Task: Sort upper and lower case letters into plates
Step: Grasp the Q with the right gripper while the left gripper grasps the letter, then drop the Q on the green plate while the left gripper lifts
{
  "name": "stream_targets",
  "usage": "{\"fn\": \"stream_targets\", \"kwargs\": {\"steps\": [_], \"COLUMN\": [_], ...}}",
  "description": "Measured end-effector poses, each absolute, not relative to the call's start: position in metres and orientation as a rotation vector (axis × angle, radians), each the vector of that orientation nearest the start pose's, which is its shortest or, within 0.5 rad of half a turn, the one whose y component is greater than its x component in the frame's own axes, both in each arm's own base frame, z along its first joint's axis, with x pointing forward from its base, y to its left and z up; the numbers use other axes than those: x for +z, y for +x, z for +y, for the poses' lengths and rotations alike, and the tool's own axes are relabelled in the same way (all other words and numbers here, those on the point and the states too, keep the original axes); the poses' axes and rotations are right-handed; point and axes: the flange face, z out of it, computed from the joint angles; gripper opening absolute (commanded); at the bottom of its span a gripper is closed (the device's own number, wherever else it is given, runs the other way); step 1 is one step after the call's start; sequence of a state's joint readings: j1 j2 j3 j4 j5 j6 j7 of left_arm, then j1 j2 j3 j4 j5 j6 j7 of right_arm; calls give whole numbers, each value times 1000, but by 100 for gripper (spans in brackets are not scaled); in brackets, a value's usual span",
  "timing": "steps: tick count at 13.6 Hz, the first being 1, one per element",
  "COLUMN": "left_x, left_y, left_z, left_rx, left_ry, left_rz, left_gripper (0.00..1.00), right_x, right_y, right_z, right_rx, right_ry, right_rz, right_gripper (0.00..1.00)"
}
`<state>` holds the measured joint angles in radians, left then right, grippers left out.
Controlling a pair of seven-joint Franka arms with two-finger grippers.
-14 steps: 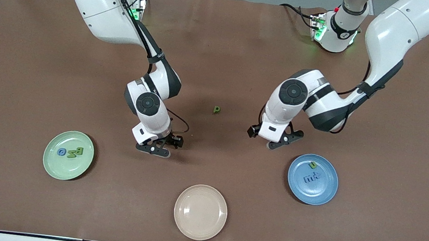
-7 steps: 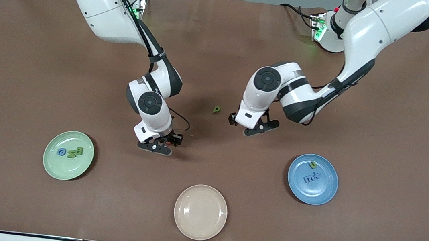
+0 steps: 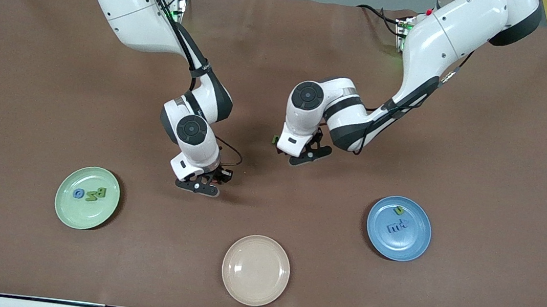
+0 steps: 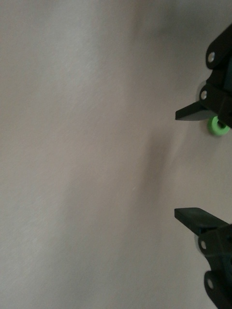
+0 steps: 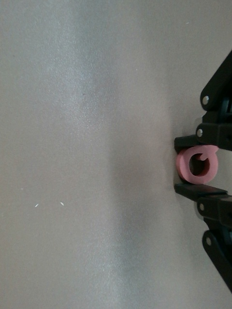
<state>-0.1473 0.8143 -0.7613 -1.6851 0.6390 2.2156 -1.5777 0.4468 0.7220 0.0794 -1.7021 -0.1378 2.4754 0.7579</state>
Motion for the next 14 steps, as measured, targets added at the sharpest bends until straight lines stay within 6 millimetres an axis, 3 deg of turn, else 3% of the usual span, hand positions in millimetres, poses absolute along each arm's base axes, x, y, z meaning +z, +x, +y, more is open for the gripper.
{"fn": "stream_targets", "kwargs": {"steps": [3, 5, 7, 10, 11, 12, 13, 14], "left_x": [202, 190, 183, 184, 186, 187, 188, 188], "left_y": [458, 448, 442, 442, 443, 444, 442, 439], "left_z": [-496, -508, -516, -518, -519, -521, -523, -526], "left_rx": [76, 85, 92, 90, 87, 84, 82, 82], "left_ry": [-3058, -3043, -3038, -3042, -3045, -3049, -3051, -3054], "left_rz": [-697, -707, -710, -712, -715, -715, -710, -701], "left_gripper": [74, 72, 71, 71, 71, 71, 69, 66], "right_x": [182, 194, 214, 241, 245, 245, 244, 243], "right_y": [597, 620, 654, 693, 698, 701, 702, 702], "right_z": [325, 292, 233, 120, 87, 58, 34, 17], "right_rx": [-92, -60, -33, -34, -27, -16, -6, 2], "right_ry": [-3151, -3200, -3234, -3242, -3241, -3239, -3238, -3238], "right_rz": [240, 172, 38, -175, -231, -272, -283, -276], "right_gripper": [4, 4, 4, 5, 9, 20, 32, 55]}}
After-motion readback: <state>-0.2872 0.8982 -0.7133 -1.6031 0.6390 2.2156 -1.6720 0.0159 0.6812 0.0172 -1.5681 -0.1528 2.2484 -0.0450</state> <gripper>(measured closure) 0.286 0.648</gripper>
